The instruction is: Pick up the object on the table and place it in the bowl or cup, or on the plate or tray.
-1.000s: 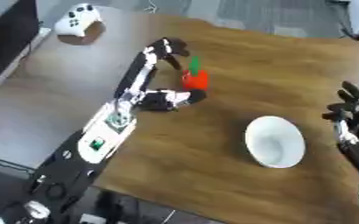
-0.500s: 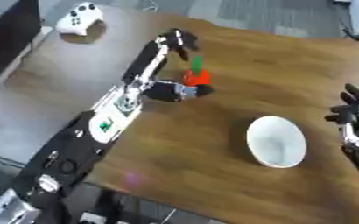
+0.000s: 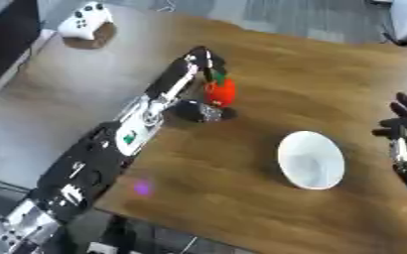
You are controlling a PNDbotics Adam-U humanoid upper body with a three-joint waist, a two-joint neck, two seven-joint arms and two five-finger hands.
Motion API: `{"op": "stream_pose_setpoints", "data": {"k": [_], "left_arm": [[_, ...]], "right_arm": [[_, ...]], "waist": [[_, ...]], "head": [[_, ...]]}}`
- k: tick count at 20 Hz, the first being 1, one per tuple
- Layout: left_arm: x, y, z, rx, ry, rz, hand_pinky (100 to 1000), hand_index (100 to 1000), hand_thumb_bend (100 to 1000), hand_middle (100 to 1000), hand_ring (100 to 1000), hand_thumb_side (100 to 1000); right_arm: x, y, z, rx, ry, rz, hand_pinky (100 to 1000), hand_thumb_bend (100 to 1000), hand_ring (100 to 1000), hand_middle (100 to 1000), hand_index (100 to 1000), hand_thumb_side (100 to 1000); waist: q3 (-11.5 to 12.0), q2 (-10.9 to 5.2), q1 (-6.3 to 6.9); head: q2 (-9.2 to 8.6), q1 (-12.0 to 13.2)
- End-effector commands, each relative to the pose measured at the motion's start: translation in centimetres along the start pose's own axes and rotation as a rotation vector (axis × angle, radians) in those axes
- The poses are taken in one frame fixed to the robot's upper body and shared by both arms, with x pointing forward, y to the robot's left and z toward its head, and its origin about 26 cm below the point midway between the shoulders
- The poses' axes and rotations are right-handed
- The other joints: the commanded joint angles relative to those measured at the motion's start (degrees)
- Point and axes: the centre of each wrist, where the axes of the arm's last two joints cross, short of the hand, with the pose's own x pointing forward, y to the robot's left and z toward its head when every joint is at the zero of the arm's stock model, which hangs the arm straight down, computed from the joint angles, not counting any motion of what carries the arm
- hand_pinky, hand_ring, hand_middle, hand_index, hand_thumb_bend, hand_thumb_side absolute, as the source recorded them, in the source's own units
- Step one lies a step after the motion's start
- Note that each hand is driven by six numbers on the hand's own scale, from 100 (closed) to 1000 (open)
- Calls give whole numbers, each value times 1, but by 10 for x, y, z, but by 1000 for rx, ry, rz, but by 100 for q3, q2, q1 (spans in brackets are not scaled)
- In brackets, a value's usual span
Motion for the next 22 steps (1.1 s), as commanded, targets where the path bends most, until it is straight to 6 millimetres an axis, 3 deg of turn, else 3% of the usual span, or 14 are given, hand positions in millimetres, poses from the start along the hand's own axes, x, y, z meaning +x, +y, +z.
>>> {"op": "stream_pose_setpoints", "data": {"k": [1, 3, 8, 16, 22], "left_arm": [[-2, 8, -9, -18, -41, -44, 1000, 685, 709, 688, 505, 719], [-4, 8, -12, -58, -68, -72, 1000, 687, 665, 690, 510, 749], [-5, 15, -20, -138, -156, -158, 1000, 695, 740, 689, 527, 747], [2, 50, -43, -92, -219, -254, 937, 703, 763, 691, 542, 750], [-5, 55, -52, -106, -207, -302, 920, 704, 760, 689, 545, 751]], "right_arm": [[9, -3, -7, 6, -39, 2, 700, 100, 1000, 996, 656, 400], [10, -3, -8, 8, -43, 0, 700, 100, 1000, 995, 655, 394], [12, -3, -9, 13, -49, -4, 698, 100, 1000, 994, 652, 401], [11, -3, -9, 25, -46, -10, 701, 100, 1000, 993, 648, 400], [12, -1, -12, 41, -51, -14, 702, 100, 1000, 994, 646, 400]], "waist": [[-28, -54, 14], [-45, -44, 17], [-88, -23, 25], [-98, -13, 50], [-168, 24, 8]], "head": [[-82, 27], [-84, 32], [-109, 30], [-126, 67], [-279, 208]]}}
